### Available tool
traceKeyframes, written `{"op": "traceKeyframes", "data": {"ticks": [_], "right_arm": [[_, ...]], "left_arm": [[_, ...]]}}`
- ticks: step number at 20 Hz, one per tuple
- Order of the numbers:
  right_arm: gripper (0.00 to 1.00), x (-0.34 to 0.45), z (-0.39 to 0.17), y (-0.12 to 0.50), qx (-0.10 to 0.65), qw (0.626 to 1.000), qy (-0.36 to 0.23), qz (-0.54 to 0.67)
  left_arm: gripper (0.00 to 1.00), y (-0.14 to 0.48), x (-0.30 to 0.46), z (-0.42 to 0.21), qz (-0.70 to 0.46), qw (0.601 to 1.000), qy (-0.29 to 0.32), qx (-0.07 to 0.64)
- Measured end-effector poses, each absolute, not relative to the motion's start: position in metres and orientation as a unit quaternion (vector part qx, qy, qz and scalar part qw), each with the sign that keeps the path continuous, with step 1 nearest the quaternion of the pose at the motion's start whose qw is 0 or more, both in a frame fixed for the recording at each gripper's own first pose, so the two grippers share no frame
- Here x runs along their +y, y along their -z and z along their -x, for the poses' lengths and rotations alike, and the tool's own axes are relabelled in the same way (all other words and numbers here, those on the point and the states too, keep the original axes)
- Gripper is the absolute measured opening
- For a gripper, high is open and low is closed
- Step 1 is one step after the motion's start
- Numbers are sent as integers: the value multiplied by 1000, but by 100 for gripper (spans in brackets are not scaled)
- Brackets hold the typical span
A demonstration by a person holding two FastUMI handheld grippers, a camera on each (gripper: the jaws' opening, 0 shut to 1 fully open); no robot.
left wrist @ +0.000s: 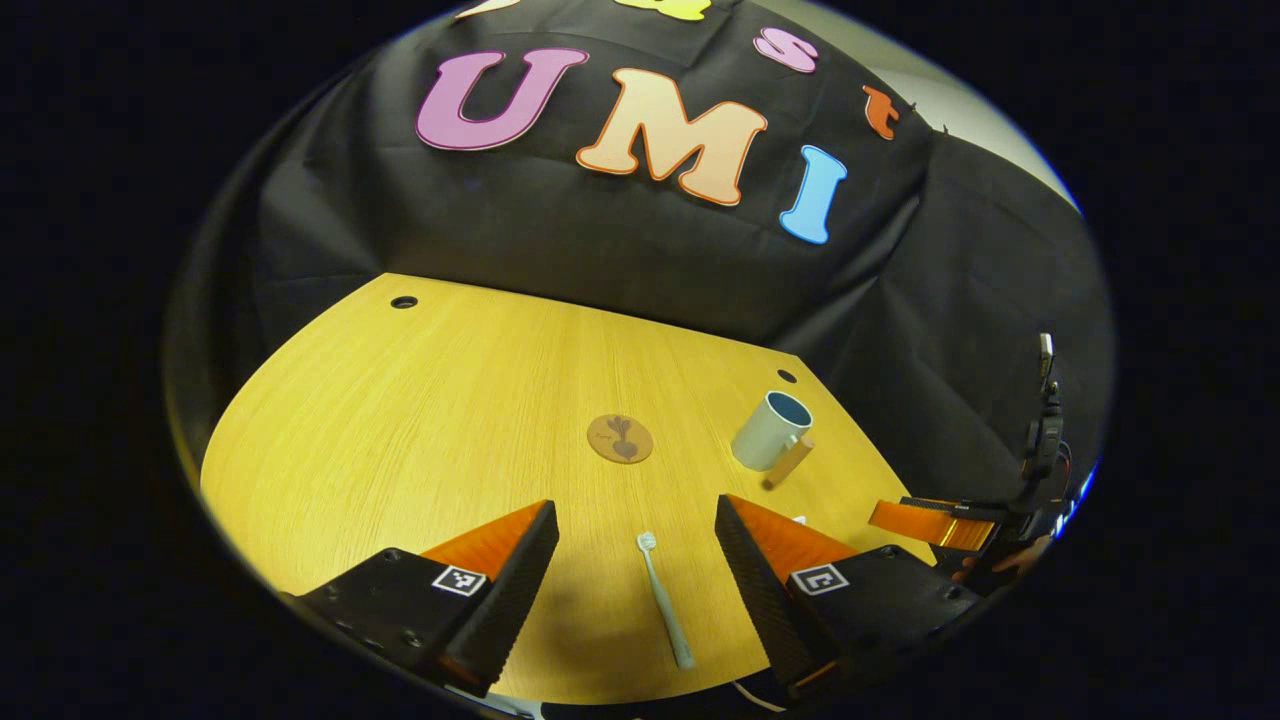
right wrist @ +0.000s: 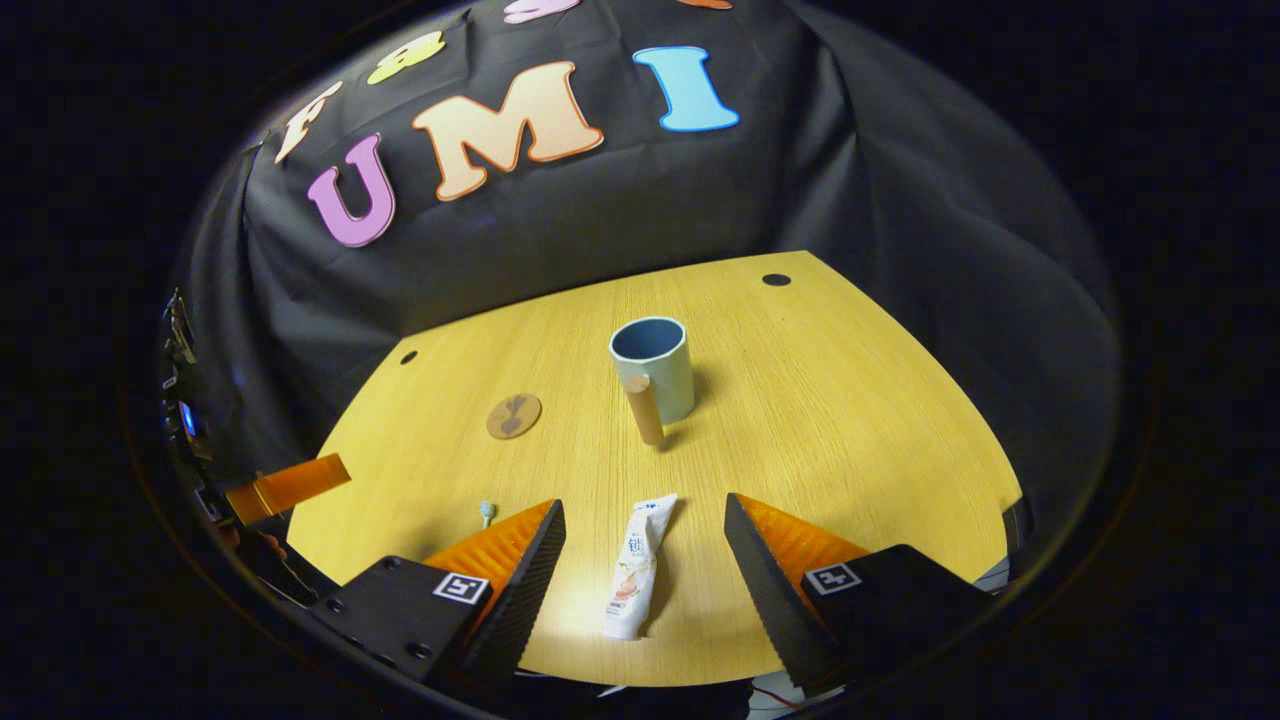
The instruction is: Put the toothbrush and toothpaste on the desktop into the cup, then pick up the cup and place it on the coaster on the desktop.
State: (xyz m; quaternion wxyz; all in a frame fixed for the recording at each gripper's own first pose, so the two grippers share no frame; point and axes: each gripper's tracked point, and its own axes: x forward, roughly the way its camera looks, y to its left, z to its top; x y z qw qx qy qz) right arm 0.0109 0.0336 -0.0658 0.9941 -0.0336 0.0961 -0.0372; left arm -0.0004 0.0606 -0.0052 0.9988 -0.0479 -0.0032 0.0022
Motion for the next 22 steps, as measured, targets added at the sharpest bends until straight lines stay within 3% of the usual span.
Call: {"op": "traceKeyframes", "data": {"ticks": [1,3,4,5,6,8,10,17,18,20,22], "right_arm": [[99,33,-14,69,106,993,40,38],[94,37,-22,71,110,992,40,41],[99,38,-26,75,115,992,42,41],[94,38,-30,78,119,991,46,42],[99,38,-34,82,123,990,53,44],[94,33,-42,91,138,987,71,51],[99,32,-49,102,159,982,82,54],[98,30,-72,131,225,967,102,58],[93,29,-74,132,232,965,107,59],[92,26,-78,135,244,961,114,55],[77,23,-79,139,259,956,121,56]], "left_arm": [[94,6,63,1,48,999,-3,-3],[94,7,65,0,49,999,-4,-1],[94,8,66,0,50,999,-4,-1],[94,8,66,0,51,999,-4,-1],[94,9,66,0,51,999,-2,1],[94,12,65,-2,48,999,-1,6],[94,14,67,-5,44,999,0,10],[94,17,76,-7,31,999,1,21],[94,18,78,-7,30,999,0,22],[94,22,80,-9,29,999,-1,27],[93,25,83,-10,36,999,-2,30]]}}
